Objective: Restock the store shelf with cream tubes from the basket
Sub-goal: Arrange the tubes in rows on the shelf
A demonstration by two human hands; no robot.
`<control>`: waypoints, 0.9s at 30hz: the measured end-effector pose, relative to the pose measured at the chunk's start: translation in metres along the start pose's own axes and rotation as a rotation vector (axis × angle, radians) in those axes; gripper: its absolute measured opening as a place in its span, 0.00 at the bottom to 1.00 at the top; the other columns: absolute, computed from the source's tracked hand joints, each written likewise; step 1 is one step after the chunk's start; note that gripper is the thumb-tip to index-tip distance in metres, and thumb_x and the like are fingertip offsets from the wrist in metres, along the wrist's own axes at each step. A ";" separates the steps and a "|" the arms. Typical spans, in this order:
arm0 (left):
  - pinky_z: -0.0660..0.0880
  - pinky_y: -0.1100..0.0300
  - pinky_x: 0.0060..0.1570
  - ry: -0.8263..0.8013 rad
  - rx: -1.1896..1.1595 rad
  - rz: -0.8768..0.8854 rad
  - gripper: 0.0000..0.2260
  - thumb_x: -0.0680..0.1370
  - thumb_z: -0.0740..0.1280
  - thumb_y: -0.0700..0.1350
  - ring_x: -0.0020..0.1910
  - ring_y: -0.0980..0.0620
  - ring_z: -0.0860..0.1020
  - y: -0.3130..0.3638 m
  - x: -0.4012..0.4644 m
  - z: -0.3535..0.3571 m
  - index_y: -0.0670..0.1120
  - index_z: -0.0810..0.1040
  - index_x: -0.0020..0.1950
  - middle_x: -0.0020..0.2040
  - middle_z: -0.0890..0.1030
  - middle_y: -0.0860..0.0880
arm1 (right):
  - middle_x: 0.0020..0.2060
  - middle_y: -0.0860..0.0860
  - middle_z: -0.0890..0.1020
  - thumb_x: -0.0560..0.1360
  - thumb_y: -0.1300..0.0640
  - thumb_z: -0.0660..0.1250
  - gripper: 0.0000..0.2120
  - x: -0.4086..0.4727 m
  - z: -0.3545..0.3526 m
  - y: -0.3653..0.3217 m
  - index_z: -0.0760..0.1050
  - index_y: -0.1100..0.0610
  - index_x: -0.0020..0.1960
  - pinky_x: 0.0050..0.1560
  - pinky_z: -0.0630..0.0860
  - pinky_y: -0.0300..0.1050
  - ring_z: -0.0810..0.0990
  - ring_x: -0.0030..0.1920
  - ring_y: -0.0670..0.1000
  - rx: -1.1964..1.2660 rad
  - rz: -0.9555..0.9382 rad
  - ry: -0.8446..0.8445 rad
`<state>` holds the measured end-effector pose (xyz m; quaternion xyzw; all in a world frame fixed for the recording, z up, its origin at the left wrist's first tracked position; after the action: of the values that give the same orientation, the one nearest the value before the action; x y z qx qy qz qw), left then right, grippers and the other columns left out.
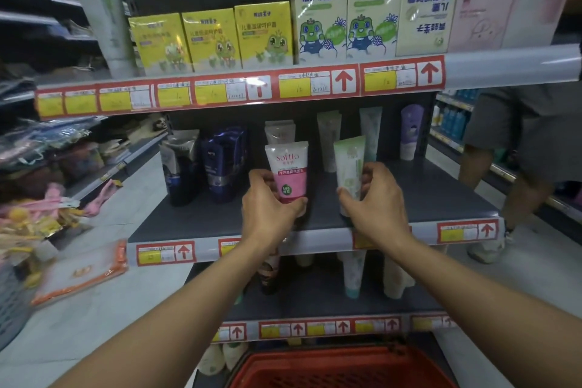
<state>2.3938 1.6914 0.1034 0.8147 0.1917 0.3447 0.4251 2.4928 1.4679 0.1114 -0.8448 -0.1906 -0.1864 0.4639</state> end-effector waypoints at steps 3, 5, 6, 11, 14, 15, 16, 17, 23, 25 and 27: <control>0.80 0.60 0.49 -0.006 0.024 -0.006 0.30 0.68 0.84 0.47 0.50 0.54 0.83 -0.008 0.001 0.004 0.51 0.69 0.61 0.51 0.81 0.55 | 0.56 0.49 0.78 0.73 0.46 0.76 0.26 -0.001 0.006 0.004 0.70 0.50 0.65 0.54 0.82 0.57 0.80 0.55 0.50 0.002 0.003 0.004; 0.80 0.59 0.49 -0.017 0.050 -0.003 0.31 0.68 0.84 0.47 0.51 0.53 0.83 -0.011 0.001 0.006 0.52 0.68 0.61 0.52 0.82 0.54 | 0.58 0.48 0.78 0.73 0.45 0.75 0.27 -0.002 0.009 0.005 0.69 0.49 0.66 0.55 0.82 0.56 0.80 0.56 0.50 0.002 0.010 -0.002; 0.80 0.59 0.49 -0.028 0.072 -0.003 0.31 0.68 0.84 0.48 0.52 0.52 0.83 -0.012 0.001 0.006 0.53 0.67 0.61 0.53 0.82 0.53 | 0.58 0.48 0.77 0.73 0.45 0.75 0.27 -0.002 0.010 0.006 0.68 0.49 0.66 0.55 0.82 0.56 0.80 0.57 0.50 0.002 0.012 -0.009; 0.77 0.55 0.45 -0.054 0.262 -0.037 0.31 0.67 0.81 0.60 0.53 0.49 0.82 -0.016 -0.001 0.007 0.53 0.70 0.62 0.54 0.82 0.52 | 0.55 0.48 0.80 0.71 0.43 0.75 0.23 -0.003 0.014 0.014 0.71 0.49 0.61 0.50 0.82 0.57 0.81 0.54 0.53 -0.145 0.034 -0.074; 0.78 0.54 0.45 -0.074 0.302 -0.069 0.28 0.68 0.80 0.60 0.52 0.48 0.83 -0.021 0.005 0.010 0.52 0.75 0.61 0.53 0.84 0.52 | 0.53 0.50 0.83 0.72 0.43 0.75 0.21 0.003 0.020 0.017 0.73 0.51 0.58 0.48 0.83 0.58 0.83 0.53 0.55 -0.212 0.043 -0.116; 0.79 0.52 0.47 -0.078 0.305 -0.079 0.27 0.68 0.80 0.60 0.52 0.48 0.83 -0.022 0.008 0.011 0.52 0.75 0.60 0.52 0.84 0.52 | 0.53 0.51 0.83 0.71 0.43 0.75 0.21 0.007 0.022 0.019 0.73 0.51 0.57 0.48 0.83 0.58 0.83 0.53 0.56 -0.220 0.057 -0.131; 0.81 0.51 0.49 -0.084 0.308 -0.090 0.27 0.67 0.80 0.60 0.52 0.47 0.83 -0.024 0.013 0.012 0.52 0.76 0.60 0.52 0.85 0.52 | 0.53 0.51 0.83 0.71 0.43 0.76 0.21 0.012 0.025 0.021 0.74 0.52 0.57 0.49 0.82 0.58 0.83 0.53 0.57 -0.230 0.072 -0.148; 0.82 0.49 0.51 -0.093 0.315 -0.102 0.27 0.67 0.81 0.60 0.52 0.47 0.84 -0.025 0.017 0.014 0.52 0.76 0.60 0.52 0.85 0.52 | 0.52 0.52 0.83 0.71 0.43 0.76 0.21 0.018 0.029 0.023 0.74 0.52 0.57 0.48 0.82 0.57 0.83 0.52 0.58 -0.239 0.088 -0.167; 0.82 0.47 0.53 -0.133 0.387 -0.139 0.30 0.66 0.82 0.62 0.56 0.44 0.83 -0.030 0.049 0.021 0.51 0.77 0.61 0.57 0.84 0.48 | 0.51 0.55 0.85 0.69 0.43 0.76 0.21 0.051 0.054 0.034 0.80 0.54 0.55 0.44 0.79 0.48 0.84 0.52 0.60 -0.248 0.142 -0.231; 0.82 0.47 0.54 -0.139 0.385 -0.144 0.29 0.67 0.81 0.62 0.56 0.44 0.83 -0.035 0.059 0.024 0.51 0.78 0.61 0.58 0.84 0.48 | 0.55 0.56 0.84 0.70 0.45 0.77 0.22 0.062 0.061 0.036 0.80 0.55 0.59 0.46 0.79 0.49 0.83 0.55 0.61 -0.247 0.147 -0.237; 0.82 0.47 0.54 -0.136 0.387 -0.130 0.30 0.67 0.81 0.62 0.57 0.44 0.83 -0.037 0.067 0.028 0.51 0.78 0.63 0.58 0.84 0.48 | 0.58 0.58 0.83 0.72 0.46 0.77 0.24 0.072 0.066 0.038 0.79 0.57 0.62 0.48 0.77 0.49 0.82 0.59 0.62 -0.247 0.146 -0.235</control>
<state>2.4594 1.7377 0.0884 0.8884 0.2773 0.2176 0.2940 2.5822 1.5162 0.0863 -0.9228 -0.1573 -0.0742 0.3437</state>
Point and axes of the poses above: each hand's wrist, its own x-axis towards the middle knuckle, its own z-axis out of the palm, y = z × x, the point moved 10 cm from there along x, towards the middle knuckle
